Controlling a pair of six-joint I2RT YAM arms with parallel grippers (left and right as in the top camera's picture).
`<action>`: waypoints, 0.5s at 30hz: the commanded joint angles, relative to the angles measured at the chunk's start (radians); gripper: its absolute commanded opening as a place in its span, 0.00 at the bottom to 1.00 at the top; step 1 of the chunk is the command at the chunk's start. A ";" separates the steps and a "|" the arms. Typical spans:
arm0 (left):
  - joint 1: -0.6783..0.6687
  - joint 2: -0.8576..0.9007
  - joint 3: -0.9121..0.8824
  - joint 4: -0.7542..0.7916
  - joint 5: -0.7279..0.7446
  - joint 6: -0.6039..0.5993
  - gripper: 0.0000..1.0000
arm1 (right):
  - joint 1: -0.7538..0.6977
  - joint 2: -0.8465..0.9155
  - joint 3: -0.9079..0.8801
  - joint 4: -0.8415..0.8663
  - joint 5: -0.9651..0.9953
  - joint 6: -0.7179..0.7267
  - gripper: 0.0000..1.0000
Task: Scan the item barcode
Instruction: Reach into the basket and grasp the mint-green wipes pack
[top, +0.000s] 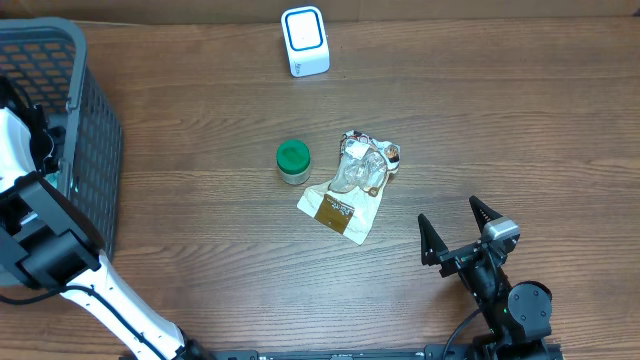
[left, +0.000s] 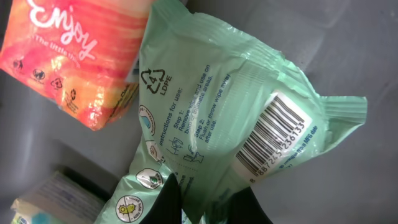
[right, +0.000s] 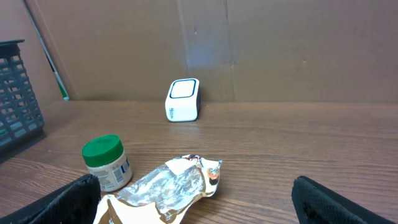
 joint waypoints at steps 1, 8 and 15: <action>0.001 0.037 -0.047 -0.043 0.040 -0.058 0.04 | 0.006 -0.008 -0.010 0.003 -0.005 0.006 1.00; 0.001 -0.033 -0.007 -0.093 0.038 -0.128 0.04 | 0.006 -0.008 -0.010 0.003 -0.005 0.006 1.00; 0.003 -0.256 0.000 -0.071 0.035 -0.181 0.04 | 0.006 -0.008 -0.010 0.003 -0.005 0.006 1.00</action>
